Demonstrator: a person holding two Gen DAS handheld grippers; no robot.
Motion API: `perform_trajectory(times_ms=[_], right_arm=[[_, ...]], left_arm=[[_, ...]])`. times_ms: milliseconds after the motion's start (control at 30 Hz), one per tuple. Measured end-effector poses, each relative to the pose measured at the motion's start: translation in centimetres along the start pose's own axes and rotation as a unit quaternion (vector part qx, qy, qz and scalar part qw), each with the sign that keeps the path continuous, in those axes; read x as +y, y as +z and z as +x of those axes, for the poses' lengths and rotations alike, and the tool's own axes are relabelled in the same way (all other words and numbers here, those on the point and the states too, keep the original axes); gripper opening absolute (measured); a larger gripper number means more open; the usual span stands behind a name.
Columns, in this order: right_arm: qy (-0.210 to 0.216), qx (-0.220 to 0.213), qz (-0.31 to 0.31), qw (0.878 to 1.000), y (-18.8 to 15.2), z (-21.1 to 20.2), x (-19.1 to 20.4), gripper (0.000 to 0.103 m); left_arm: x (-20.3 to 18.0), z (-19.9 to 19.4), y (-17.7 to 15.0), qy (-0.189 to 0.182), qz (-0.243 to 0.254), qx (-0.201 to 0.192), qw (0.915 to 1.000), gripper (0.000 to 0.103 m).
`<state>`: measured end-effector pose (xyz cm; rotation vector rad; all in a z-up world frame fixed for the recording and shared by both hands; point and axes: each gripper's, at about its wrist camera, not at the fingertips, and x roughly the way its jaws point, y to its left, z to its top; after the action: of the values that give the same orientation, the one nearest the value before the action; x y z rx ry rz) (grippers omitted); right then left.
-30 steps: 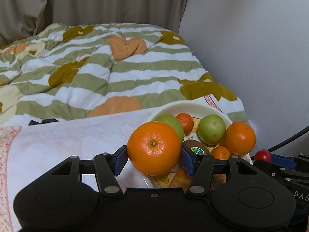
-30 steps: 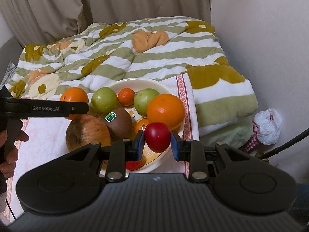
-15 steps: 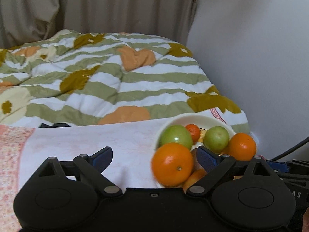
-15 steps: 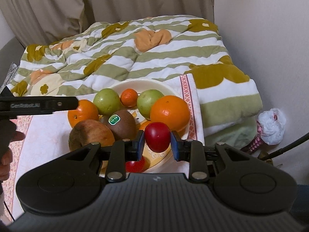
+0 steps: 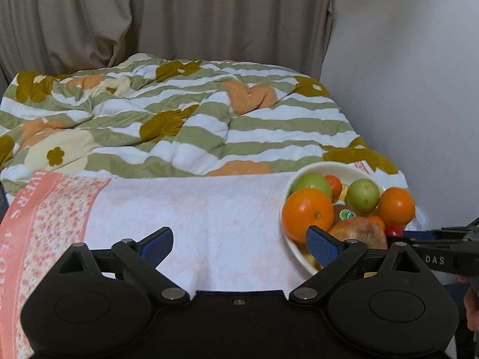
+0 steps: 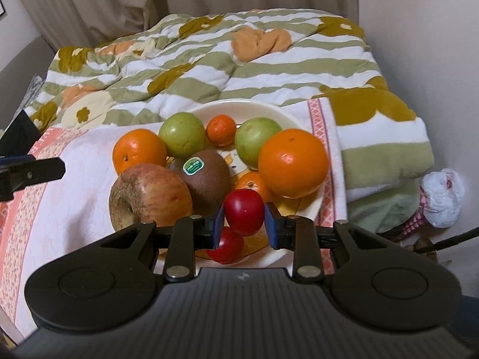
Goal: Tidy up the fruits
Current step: 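Lower the tangerine into the bowl and open the left tool while the right tool releases the tomato, then withdraw both tools away from the filled bowl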
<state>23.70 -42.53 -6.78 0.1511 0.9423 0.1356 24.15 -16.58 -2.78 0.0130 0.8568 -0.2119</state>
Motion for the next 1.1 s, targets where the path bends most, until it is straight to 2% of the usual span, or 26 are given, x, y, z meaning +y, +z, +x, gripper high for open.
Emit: perform_trajectory(times_ms=[100,233,267,300,500,733,800,833,900,1000,1100], right_arm=[[0.001,-0.002,-0.018,1.0,-0.2,0.4,0.5,0.049],[-0.012,-0.006,-0.04,0.999,-0.7,-0.2,1.1,0.082],[-0.018,-0.01,-0.044,0.999,-0.9,-0.6,1.2,0.088],[-0.022,-0.015,-0.048,0.998,-1.2,-1.1,1.3,0.09],[-0.016,-0.042,-0.057,0.997,-2.2,-5.0,1.6,0.091],[-0.008,-0.074,-0.073,0.995,-2.8,-11.5,3.8,0.091],[-0.005,-0.078,-0.076,0.994,-3.0,-13.3,4.7,0.095],[-0.003,-0.082,-0.077,0.994,-3.2,-14.2,5.1,0.102],[-0.004,-0.093,-0.074,0.993,-3.6,-16.0,5.9,0.103],[-0.005,-0.102,-0.071,0.992,-4.4,-18.1,7.2,0.103],[-0.014,-0.087,-0.061,0.994,-5.2,-19.1,8.7,0.103]], left_arm=[[0.2,-0.3,-0.8,0.006,-0.006,-0.002,1.0,0.098],[0.3,-1.2,-1.7,0.016,-0.015,-0.006,0.9998,0.098],[0.3,-1.6,-2.0,0.018,-0.017,-0.008,0.9997,0.098],[0.2,-2.0,-2.3,0.019,-0.02,-0.011,0.9996,0.098],[-0.5,-5.5,-3.6,0.025,-0.035,-0.038,0.9984,0.098],[-1.9,-12.0,-4.8,0.048,-0.041,-0.084,0.9945,0.098],[-2.2,-14.3,-5.2,0.061,-0.037,-0.099,0.9925,0.1],[-2.3,-15.3,-5.4,0.069,-0.033,-0.107,0.9913,0.101],[-2.3,-17.0,-5.8,0.085,-0.025,-0.118,0.989,0.103],[-2.0,-18.4,-6.6,0.109,-0.011,-0.115,0.9873,0.103],[-1.3,-19.3,-7.6,0.133,-0.007,-0.103,0.9858,0.103]])
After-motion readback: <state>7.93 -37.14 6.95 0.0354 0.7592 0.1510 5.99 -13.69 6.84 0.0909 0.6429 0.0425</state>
